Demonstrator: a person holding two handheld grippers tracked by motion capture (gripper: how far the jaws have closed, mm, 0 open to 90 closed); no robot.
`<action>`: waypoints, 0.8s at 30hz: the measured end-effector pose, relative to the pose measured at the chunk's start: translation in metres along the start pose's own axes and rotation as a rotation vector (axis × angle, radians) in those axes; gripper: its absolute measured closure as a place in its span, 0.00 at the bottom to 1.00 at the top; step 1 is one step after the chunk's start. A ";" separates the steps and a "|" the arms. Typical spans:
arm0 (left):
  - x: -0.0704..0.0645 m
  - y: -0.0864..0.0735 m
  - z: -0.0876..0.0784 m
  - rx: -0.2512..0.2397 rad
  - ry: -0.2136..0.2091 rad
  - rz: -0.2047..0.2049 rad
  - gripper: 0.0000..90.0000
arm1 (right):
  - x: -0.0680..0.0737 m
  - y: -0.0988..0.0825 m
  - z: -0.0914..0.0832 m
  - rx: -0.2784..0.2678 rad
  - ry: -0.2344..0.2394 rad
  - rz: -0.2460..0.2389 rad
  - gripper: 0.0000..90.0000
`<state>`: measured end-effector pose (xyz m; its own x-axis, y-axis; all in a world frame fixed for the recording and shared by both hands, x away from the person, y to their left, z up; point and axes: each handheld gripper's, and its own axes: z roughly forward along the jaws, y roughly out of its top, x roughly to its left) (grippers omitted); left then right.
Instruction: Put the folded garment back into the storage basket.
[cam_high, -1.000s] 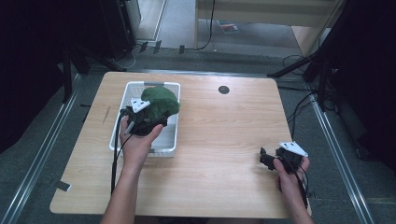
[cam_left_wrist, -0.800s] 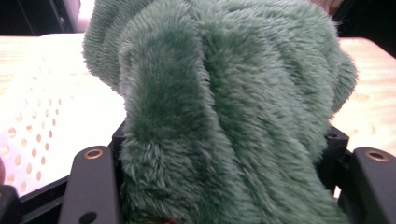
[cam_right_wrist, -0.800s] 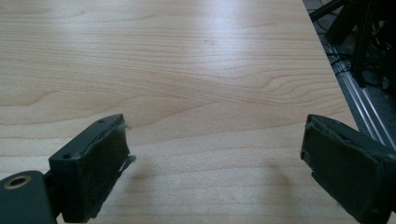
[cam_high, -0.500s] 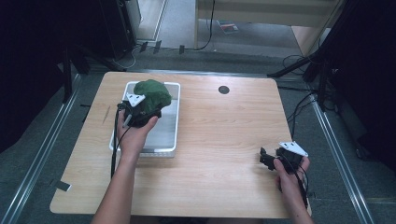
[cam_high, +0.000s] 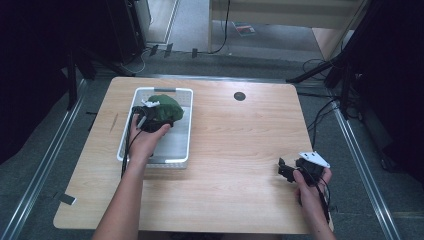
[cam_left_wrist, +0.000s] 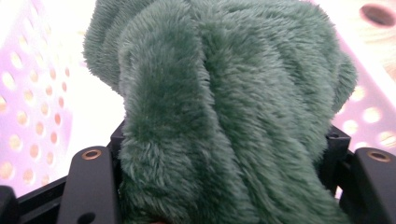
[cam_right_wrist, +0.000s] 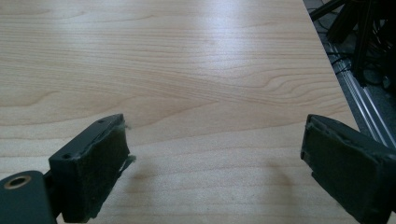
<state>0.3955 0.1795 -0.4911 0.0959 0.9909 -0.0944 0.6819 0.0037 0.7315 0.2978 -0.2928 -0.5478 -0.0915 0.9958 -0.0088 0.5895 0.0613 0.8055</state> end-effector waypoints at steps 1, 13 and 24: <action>0.000 0.000 0.002 0.008 -0.006 -0.006 0.36 | 0.000 0.000 0.000 0.001 -0.001 0.001 0.09; -0.004 -0.003 0.013 0.078 0.009 0.018 0.22 | 0.000 0.000 0.000 0.000 -0.002 0.001 0.09; 0.004 0.004 0.003 0.110 -0.057 -0.078 0.00 | 0.000 0.000 0.000 0.000 -0.001 0.001 0.09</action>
<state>0.4006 0.1835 -0.4904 0.0781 0.9790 -0.1882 0.7638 0.0625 0.6424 0.2979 -0.2927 -0.5478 -0.0905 0.9959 -0.0087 0.5897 0.0606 0.8053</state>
